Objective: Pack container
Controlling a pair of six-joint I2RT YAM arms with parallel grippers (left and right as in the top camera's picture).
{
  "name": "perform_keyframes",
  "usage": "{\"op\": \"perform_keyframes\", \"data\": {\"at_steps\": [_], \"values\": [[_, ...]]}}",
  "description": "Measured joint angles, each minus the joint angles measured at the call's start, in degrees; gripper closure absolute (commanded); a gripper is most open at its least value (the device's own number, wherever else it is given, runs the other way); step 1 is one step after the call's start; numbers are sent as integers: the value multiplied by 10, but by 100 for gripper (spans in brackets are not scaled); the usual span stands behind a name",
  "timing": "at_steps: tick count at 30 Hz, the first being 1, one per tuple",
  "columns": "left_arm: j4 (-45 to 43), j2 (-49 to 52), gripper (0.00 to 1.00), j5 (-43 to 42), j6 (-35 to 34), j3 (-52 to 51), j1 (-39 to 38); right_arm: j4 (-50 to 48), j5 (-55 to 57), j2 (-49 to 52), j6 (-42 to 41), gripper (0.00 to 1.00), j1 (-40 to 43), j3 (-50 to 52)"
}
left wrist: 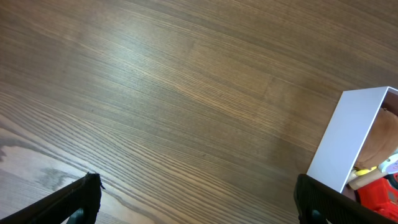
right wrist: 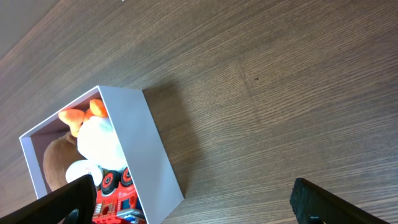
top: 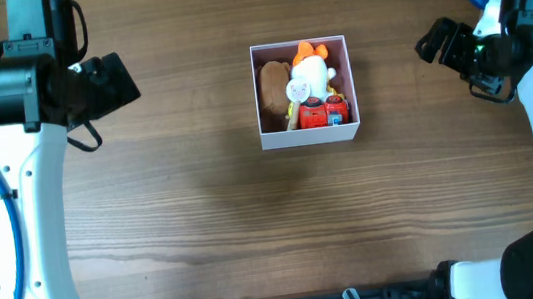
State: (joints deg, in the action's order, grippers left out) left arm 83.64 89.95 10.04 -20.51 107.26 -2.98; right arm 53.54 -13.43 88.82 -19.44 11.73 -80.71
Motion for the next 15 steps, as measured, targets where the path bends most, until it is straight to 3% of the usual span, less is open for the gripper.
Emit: {"op": "perform_keyframes", "data": {"at_steps": [9,15], "values": [[0,0,0,0,0,0,0,0,4,-16,0,0,-11,0],[0,0,0,0,0,0,0,0,4,-134,0,0,-65,0]]}}
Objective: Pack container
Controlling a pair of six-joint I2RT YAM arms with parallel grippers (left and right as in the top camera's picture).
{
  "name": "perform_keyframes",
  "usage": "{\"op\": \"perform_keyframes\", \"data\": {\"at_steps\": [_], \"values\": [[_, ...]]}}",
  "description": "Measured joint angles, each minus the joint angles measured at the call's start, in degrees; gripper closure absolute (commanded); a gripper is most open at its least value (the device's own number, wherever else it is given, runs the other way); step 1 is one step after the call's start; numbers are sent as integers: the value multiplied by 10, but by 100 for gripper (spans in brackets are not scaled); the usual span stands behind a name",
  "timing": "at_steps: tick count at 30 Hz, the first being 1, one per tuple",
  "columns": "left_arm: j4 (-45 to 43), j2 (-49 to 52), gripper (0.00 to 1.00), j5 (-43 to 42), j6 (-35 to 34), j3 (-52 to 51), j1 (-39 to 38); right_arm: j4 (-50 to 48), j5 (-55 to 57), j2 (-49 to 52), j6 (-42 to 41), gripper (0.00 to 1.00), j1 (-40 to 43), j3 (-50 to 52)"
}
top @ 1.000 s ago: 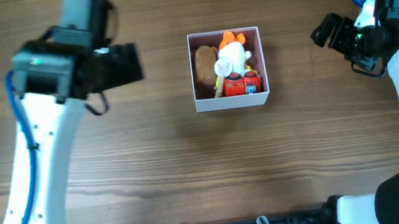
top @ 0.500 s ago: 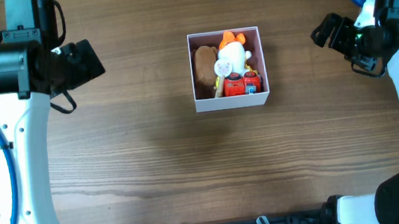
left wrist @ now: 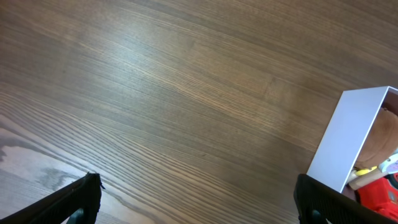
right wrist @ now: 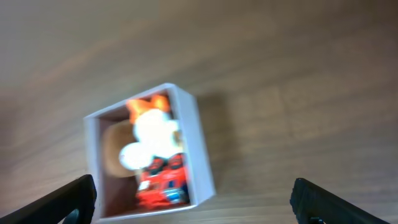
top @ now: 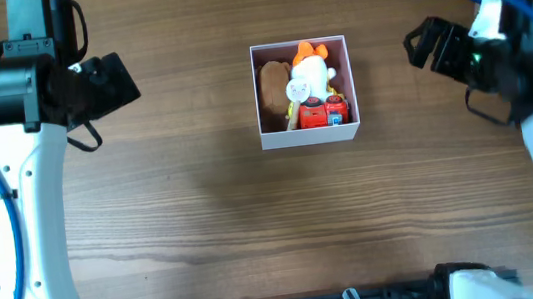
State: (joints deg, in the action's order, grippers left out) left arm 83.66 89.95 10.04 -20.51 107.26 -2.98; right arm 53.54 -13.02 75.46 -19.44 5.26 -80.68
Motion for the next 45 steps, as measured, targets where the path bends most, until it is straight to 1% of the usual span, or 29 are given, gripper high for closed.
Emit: {"op": "perform_keyframes", "data": {"at_steps": [3,6,11,15,20,23,28,39,45], "values": [[0,0,0,0,0,0,0,0,8,-64,0,0,-9,0],[0,0,0,0,0,0,0,-4,48,-117,7,0,-9,0],[0,0,0,0,0,0,0,-65,71,-189,87,0,-9,34],[1,0,0,0,0,0,0,-118,71,-273,161,0,-9,132],[1,0,0,0,0,0,0,-157,71,-379,210,0,-9,275],[2,0,0,0,0,0,0,-181,71,-444,222,0,-9,370],[1,0,0,0,0,0,0,-204,66,-536,228,0,-9,488],[2,0,0,0,0,0,0,-213,64,-673,228,0,-9,620],[2,0,0,0,0,0,0,-220,64,-718,228,0,-9,676]]}}
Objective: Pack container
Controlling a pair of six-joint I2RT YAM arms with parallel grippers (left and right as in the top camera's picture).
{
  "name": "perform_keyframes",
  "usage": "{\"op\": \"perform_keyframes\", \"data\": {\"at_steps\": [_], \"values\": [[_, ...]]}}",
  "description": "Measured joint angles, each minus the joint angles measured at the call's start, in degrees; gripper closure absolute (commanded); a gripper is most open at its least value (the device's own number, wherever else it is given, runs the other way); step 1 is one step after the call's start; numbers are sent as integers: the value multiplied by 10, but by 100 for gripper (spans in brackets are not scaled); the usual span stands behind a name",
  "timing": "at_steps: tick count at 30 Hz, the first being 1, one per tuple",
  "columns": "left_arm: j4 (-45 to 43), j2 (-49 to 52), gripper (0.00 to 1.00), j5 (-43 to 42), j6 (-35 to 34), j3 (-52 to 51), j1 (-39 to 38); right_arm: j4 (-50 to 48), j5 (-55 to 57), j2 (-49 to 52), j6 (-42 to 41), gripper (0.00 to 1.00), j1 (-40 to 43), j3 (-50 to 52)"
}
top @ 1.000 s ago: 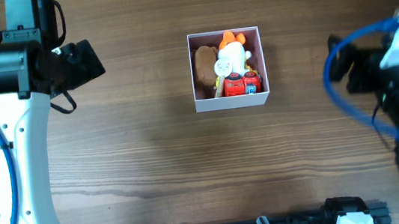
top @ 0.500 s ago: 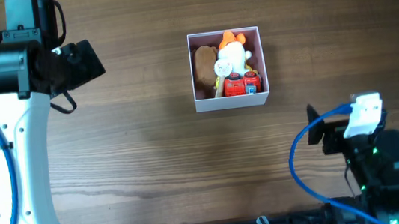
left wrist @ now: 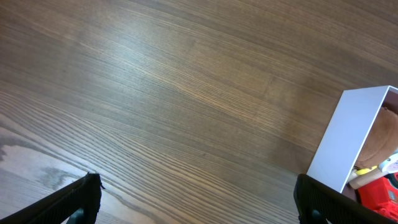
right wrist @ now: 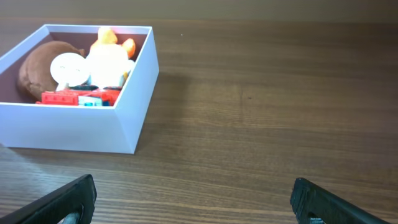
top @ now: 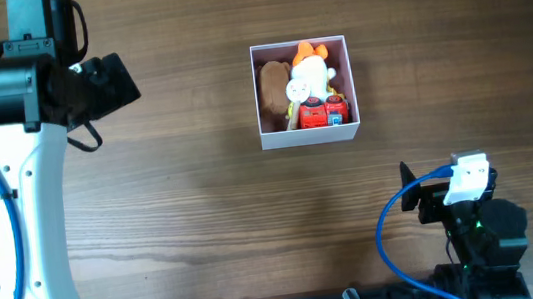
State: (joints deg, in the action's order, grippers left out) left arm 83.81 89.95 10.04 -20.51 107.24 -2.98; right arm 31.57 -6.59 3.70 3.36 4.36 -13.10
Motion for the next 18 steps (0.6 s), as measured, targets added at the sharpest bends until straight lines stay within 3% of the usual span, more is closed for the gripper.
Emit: {"op": "perform_keyframes", "data": {"at_steps": [18], "values": [[0,0,0,0,0,0,0,-16,0,-25,0,0,0,38]]}}
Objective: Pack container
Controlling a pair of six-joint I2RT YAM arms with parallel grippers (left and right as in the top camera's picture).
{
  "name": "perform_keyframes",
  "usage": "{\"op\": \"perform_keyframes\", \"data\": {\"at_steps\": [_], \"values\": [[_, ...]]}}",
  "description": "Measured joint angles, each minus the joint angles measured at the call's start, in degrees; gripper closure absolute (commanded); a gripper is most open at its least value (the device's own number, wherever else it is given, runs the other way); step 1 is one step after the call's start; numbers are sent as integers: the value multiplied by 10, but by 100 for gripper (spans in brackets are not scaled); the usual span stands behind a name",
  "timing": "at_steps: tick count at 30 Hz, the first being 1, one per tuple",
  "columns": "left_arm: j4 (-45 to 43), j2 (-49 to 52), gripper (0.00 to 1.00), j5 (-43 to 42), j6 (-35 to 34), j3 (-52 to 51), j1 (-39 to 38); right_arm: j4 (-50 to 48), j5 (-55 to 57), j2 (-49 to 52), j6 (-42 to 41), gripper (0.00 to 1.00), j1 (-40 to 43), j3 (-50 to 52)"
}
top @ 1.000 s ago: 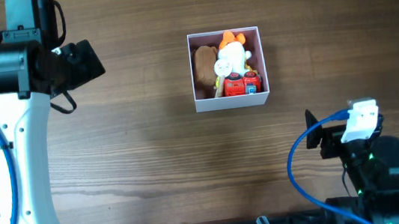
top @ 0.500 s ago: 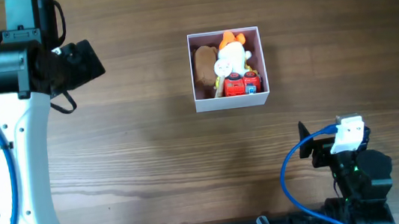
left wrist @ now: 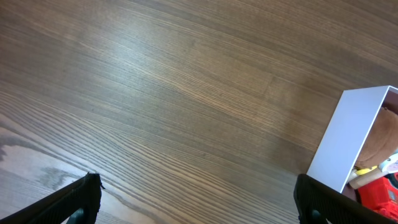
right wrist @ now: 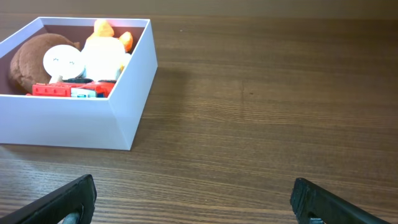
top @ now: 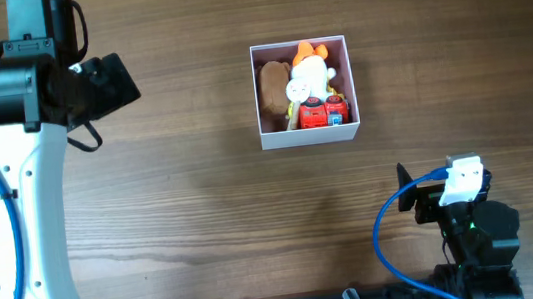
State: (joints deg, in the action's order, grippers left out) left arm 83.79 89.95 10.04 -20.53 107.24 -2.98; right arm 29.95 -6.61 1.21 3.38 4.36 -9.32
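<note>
A white box stands at the table's upper middle, holding a brown plush, a white and orange plush and a red toy. My left gripper hovers open over bare wood left of the box, nothing between its fingers. My right gripper is open and empty, low near the table's front right, facing the box from a distance. In the overhead view the right arm is folded down at the front edge.
The wooden table carries nothing else in view. The left arm stands along the left side.
The right wrist camera has shifted slightly; the box sits a little further left in its view. The left arm and the box have not moved.
My right gripper was high at the table's far right, looking down on the box. It then stood closer over the box. Afterwards the right arm was folded low at the front right, where it stays. The left arm held still throughout, both grippers open and empty.
</note>
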Motion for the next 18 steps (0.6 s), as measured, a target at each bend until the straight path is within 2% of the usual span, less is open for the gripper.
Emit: {"op": "perform_keyframes", "data": {"at_steps": [18], "values": [[-5,-6,0,9,3,-5,0,0,0,0,0,0,0,0]]}}
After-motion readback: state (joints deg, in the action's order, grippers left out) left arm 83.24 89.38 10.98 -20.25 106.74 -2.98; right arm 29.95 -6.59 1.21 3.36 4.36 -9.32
